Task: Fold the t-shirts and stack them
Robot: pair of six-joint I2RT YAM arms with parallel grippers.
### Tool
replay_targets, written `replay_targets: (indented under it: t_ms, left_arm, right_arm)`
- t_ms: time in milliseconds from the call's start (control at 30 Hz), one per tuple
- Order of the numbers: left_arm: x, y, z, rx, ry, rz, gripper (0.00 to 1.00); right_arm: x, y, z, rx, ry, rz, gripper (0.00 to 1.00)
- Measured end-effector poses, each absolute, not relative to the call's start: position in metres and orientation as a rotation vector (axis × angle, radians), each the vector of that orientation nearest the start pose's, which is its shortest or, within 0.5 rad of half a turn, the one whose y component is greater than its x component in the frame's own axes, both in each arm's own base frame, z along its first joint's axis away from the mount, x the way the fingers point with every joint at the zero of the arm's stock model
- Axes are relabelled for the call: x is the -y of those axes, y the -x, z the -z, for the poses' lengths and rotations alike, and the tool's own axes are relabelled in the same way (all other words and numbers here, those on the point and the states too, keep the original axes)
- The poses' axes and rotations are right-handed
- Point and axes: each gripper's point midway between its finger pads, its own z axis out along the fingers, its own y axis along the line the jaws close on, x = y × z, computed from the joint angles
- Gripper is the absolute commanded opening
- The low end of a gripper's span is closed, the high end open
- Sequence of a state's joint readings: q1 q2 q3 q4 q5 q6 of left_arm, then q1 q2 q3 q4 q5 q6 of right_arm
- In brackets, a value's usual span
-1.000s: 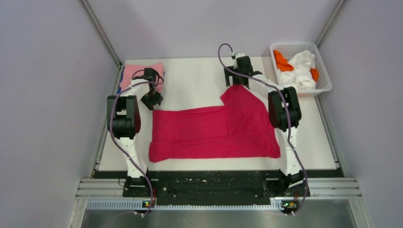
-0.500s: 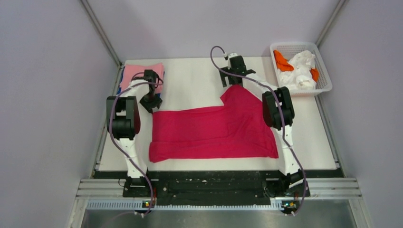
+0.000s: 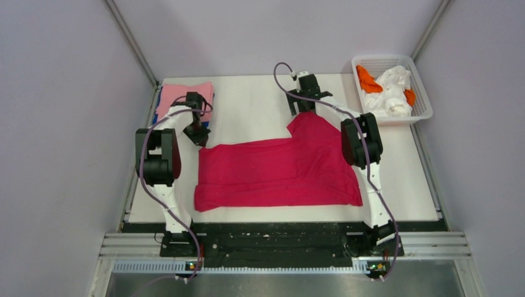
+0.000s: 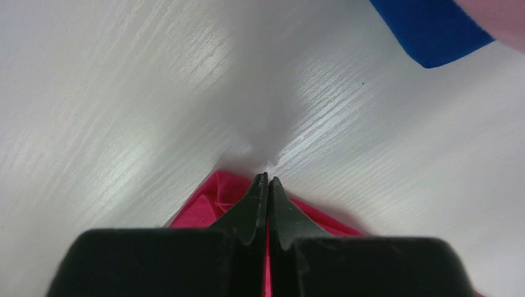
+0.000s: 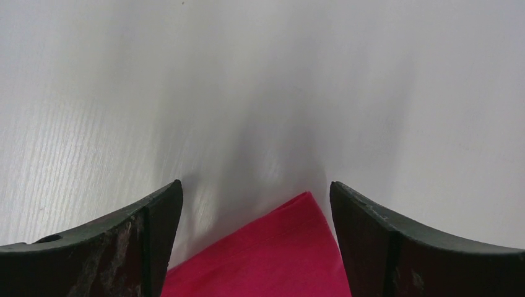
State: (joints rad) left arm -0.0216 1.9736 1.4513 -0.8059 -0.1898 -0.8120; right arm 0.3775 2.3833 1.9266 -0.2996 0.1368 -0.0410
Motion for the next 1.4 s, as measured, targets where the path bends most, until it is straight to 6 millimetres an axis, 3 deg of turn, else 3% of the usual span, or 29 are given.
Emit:
replay_targets:
  t_ms: [233, 567, 767, 800, 833, 900, 1067, 1233, 1300, 1367, 1400]
  left_arm:
    - [0.007, -0.390, -0.033, -2.615, 1.100, -0.087, 0.00]
    - [0.013, -0.377, -0.062, -2.563, 1.026, 0.021, 0.00]
    - [0.015, -0.370, -0.061, -2.570, 1.012, 0.031, 0.00]
    - [0.014, -0.369, -0.060, -2.573, 1.011, 0.029, 0.07]
    - [0.014, -0.369, -0.060, -2.575, 1.010, 0.027, 0.34]
    - [0.013, -0.367, -0.060, -2.582, 1.003, 0.011, 0.54]
    - [0.009, -0.365, -0.059, -2.581, 1.012, -0.023, 0.58]
    - [0.008, -0.368, -0.053, -2.590, 1.020, -0.032, 0.43]
    - [0.009, -0.370, -0.049, -2.598, 1.024, -0.035, 0.28]
    - [0.009, -0.372, -0.045, -2.604, 1.031, -0.037, 0.00]
    - [0.010, -0.373, -0.043, -2.608, 1.030, -0.035, 0.00]
  right_arm:
    - [-0.203, -0.574, -0.039, -2.287, 0.424, -0.025, 0.79]
    - [-0.196, -0.570, -0.040, -2.276, 0.388, 0.047, 0.79]
    - [-0.190, -0.568, -0.041, -2.277, 0.352, 0.079, 0.76]
    - [-0.189, -0.568, -0.040, -2.279, 0.350, 0.082, 0.76]
    - [-0.189, -0.567, -0.040, -2.280, 0.340, 0.080, 0.76]
    - [-0.189, -0.567, -0.039, -2.282, 0.326, 0.075, 0.76]
    - [-0.189, -0.566, -0.039, -2.285, 0.308, 0.068, 0.76]
    - [-0.189, -0.566, -0.039, -2.284, 0.305, 0.067, 0.75]
    - [-0.189, -0.566, -0.039, -2.284, 0.305, 0.066, 0.75]
    - [-0.189, -0.566, -0.039, -2.283, 0.303, 0.065, 0.68]
    - [-0.189, -0.565, -0.039, -2.285, 0.304, 0.066, 0.65]
